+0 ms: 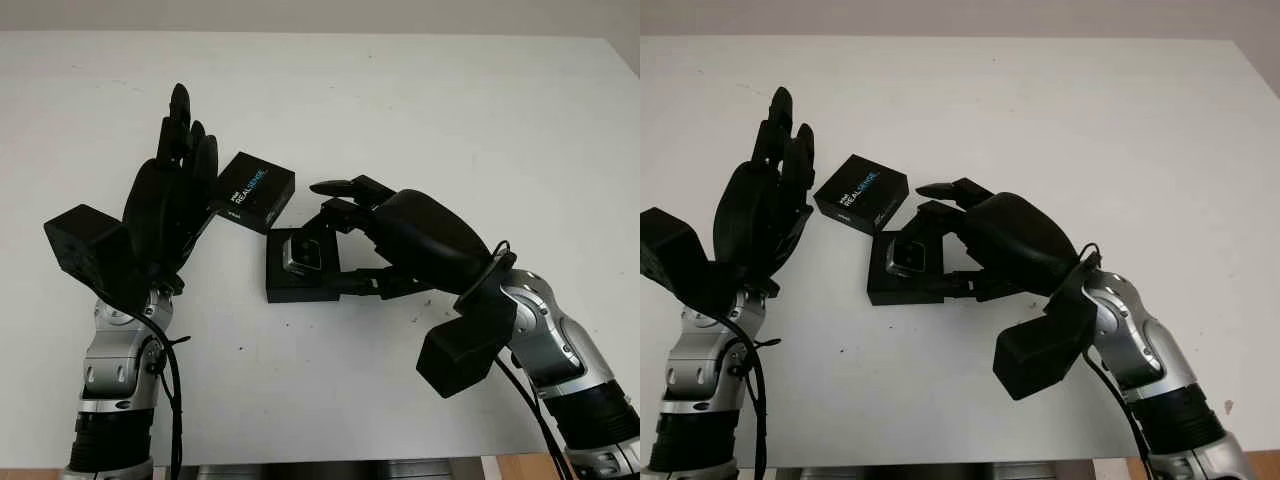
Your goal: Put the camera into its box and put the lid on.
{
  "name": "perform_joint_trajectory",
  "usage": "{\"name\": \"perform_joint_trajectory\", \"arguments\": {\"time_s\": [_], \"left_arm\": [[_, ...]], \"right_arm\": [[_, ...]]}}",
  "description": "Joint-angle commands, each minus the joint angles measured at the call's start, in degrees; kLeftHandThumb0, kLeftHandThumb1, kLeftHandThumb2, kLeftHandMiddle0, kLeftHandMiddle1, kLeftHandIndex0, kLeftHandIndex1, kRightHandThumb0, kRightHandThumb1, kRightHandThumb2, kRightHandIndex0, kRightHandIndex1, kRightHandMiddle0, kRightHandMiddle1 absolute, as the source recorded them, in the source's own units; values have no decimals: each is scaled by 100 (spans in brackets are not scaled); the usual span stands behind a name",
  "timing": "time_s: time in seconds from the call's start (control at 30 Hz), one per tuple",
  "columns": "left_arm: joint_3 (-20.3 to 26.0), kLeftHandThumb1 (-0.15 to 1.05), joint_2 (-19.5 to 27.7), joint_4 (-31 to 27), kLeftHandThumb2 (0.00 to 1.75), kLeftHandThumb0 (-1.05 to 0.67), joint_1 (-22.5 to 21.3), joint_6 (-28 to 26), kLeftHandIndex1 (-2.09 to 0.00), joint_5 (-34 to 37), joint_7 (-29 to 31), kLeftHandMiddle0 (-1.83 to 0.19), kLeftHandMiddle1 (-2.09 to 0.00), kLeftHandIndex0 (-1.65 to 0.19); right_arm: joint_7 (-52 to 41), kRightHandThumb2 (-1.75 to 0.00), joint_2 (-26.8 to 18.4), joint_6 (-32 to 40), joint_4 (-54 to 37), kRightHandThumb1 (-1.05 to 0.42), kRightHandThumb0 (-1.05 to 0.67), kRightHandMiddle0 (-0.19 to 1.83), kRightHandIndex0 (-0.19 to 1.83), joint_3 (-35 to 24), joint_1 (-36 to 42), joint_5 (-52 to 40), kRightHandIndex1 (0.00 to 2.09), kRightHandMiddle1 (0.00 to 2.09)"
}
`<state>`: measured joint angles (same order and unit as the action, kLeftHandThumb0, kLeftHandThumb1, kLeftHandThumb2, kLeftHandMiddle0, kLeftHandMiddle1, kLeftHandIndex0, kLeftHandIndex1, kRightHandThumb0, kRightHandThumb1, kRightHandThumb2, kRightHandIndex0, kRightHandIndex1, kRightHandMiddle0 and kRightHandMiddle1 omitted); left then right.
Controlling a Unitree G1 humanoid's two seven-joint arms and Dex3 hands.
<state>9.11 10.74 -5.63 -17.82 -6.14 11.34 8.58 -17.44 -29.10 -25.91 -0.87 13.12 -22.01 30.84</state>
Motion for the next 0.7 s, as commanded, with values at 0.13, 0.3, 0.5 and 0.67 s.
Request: {"name": "perform_joint_trajectory", "arguments": {"time_s": [0.13,0.3,0.5,0.67], "left_arm": [[40,105,21,-68,52,-76,37,25,0,31,17,19,0,19],[48,105,79,-35,53,-77,-12,10,0,30,89,19,0,19],[46,105,111,-36,51,-77,-59,-52,0,39,109,19,0,19],[43,105,129,-55,53,-77,-77,-106,0,62,129,19,0,19]], "right_arm": [[-55,-48,67,60,-31,-105,-78,37,11,184,179,45,40,93],[114,-51,159,109,1,-105,-78,31,13,43,149,-82,39,93],[675,-28,534,329,1,-105,-76,24,23,-310,180,-444,43,93],[914,-6,747,562,-18,-100,-70,15,17,-482,206,-656,59,105]]}}
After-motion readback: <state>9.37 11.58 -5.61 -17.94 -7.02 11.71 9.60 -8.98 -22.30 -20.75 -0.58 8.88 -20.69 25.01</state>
